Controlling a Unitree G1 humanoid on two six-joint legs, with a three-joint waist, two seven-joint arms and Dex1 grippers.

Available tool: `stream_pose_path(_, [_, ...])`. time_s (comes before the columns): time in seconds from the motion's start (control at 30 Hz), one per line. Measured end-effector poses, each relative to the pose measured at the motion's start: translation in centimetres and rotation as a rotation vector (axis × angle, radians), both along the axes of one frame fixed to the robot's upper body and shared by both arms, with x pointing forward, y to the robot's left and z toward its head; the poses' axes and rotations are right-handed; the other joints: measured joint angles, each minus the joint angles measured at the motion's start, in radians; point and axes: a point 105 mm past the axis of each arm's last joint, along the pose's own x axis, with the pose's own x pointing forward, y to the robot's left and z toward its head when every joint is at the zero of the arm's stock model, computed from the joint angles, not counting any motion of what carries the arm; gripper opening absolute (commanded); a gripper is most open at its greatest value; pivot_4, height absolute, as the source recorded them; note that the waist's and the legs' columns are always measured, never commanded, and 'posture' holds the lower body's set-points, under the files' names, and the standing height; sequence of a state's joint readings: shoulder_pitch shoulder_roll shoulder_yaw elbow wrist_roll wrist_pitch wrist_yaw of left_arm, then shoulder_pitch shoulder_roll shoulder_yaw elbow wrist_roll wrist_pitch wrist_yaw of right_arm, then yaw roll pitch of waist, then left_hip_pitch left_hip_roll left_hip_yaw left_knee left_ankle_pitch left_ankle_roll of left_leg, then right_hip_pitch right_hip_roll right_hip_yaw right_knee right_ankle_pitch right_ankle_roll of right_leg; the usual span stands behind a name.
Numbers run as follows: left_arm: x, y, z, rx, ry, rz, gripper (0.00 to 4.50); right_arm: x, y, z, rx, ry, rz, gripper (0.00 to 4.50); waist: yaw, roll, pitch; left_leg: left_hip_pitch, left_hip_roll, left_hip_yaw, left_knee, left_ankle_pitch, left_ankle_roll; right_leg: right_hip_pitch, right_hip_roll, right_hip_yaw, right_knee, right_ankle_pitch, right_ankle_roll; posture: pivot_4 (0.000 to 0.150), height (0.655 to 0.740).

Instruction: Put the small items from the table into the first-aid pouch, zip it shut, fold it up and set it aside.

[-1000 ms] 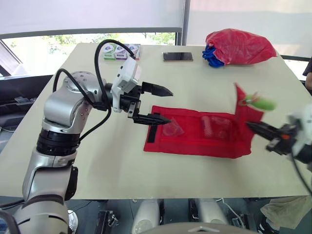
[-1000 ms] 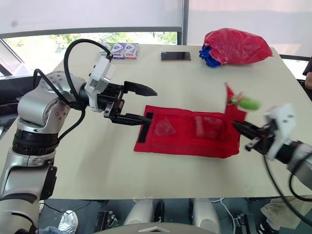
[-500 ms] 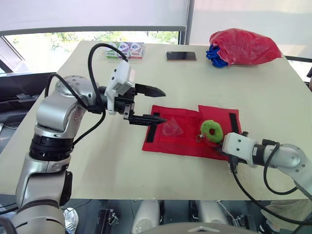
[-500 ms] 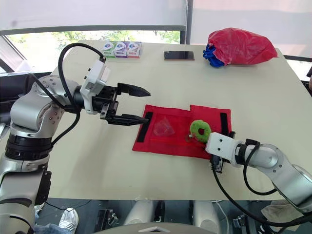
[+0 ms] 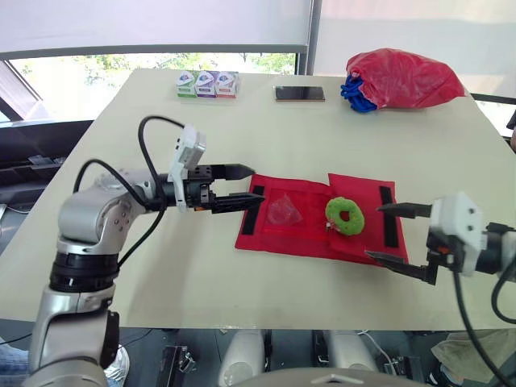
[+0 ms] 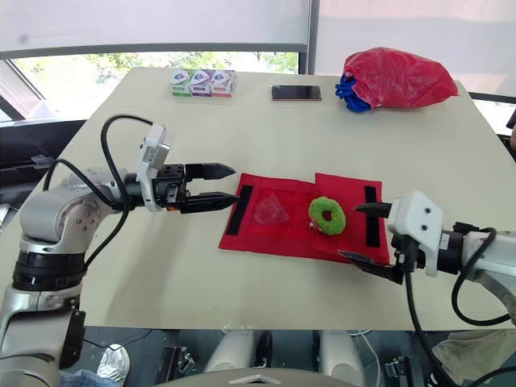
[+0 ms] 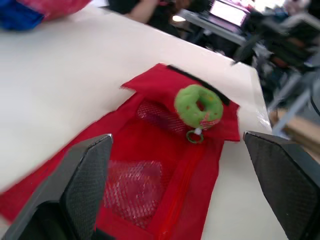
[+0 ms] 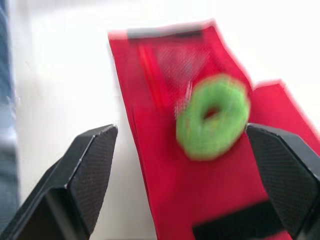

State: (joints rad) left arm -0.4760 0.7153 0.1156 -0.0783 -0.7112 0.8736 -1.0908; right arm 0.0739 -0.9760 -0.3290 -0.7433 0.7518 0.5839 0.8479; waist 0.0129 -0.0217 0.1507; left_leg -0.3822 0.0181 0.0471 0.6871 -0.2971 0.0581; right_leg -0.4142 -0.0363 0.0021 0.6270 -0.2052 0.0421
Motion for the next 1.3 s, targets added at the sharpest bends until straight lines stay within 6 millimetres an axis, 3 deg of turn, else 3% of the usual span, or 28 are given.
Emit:
stream_pose_path(0.17, [0.7, 2.8, -3.8, -0.101, 0.229, 0.244, 4.50, 0.1, 0.8, 2.9, 0.119, -0.057, 0.043, 4.41, -0.001, -0.001, 0.000, 0.000, 0.000, -0.001, 0.000, 0.000, 0.000, 0.000, -0.001, -0.001, 0.000, 0.001, -0.003, 0.150, 0.7400])
stream_pose_path(0.43, [-0.5, 3.7, -7.4, -0.067, 0.462, 0.335, 4.50, -0.2, 1.2, 3.4, 0.140, -0.044, 0.081, 4.41, 0.003, -0.001, 0.000, -0.001, -0.003, -0.002, 0.000, 0.000, 0.000, 0.000, -0.010, -0.004, 0.000, 0.000, -0.005, 0.150, 0.7400])
stream_pose_path(0.97, [-1.4, -0.5, -7.8, -0.264, 0.789, 0.193, 4.50, 0.1, 0.9, 2.9, 0.098, -0.071, 0.046, 4.41, 0.002, -0.001, 0.000, 0.000, -0.005, -0.003, 0.000, 0.000, 0.000, 0.002, -0.013, -0.007, 0.000, 0.000, -0.005, 0.150, 0.7400])
stream_pose_path(1.0, [-1.4, -0.6, -7.8, -0.268, 0.795, 0.188, 4.08, 0.1, 0.9, 2.9, 0.098, -0.071, 0.045, 4.50, 0.001, -0.001, 0.000, 0.000, -0.005, -0.004, 0.000, 0.000, -0.001, 0.002, -0.013, -0.006, 0.000, 0.000, -0.005, 0.150, 0.7400])
stream_pose_path(1.07, [-1.4, -0.8, -7.7, -0.291, 0.812, 0.180, 3.70, 0.1, 0.9, 2.8, 0.099, -0.068, 0.043, 4.50, 0.001, -0.001, 0.000, 0.000, -0.005, -0.004, 0.000, 0.000, -0.001, 0.002, -0.013, -0.007, 0.000, 0.000, -0.005, 0.150, 0.7400])
stream_pose_path(1.17, [-1.5, -0.6, -7.6, -0.314, 0.822, 0.188, 2.14, 0.1, 0.9, 2.7, 0.102, -0.065, 0.041, 4.50, 0.001, -0.001, 0.000, 0.000, -0.005, -0.005, 0.000, 0.001, -0.002, 0.002, -0.013, -0.007, 0.000, 0.000, -0.006, 0.150, 0.7400])
stream_pose_path(1.3, [-1.4, -0.3, -7.4, -0.326, 0.816, 0.195, 0.58, 0.1, 1.0, 2.6, 0.107, -0.061, 0.045, 4.50, 0.001, -0.001, 0.000, 0.000, -0.005, -0.006, 0.000, 0.001, -0.002, 0.002, -0.014, -0.006, 0.000, 0.000, -0.006, 0.150, 0.7400])
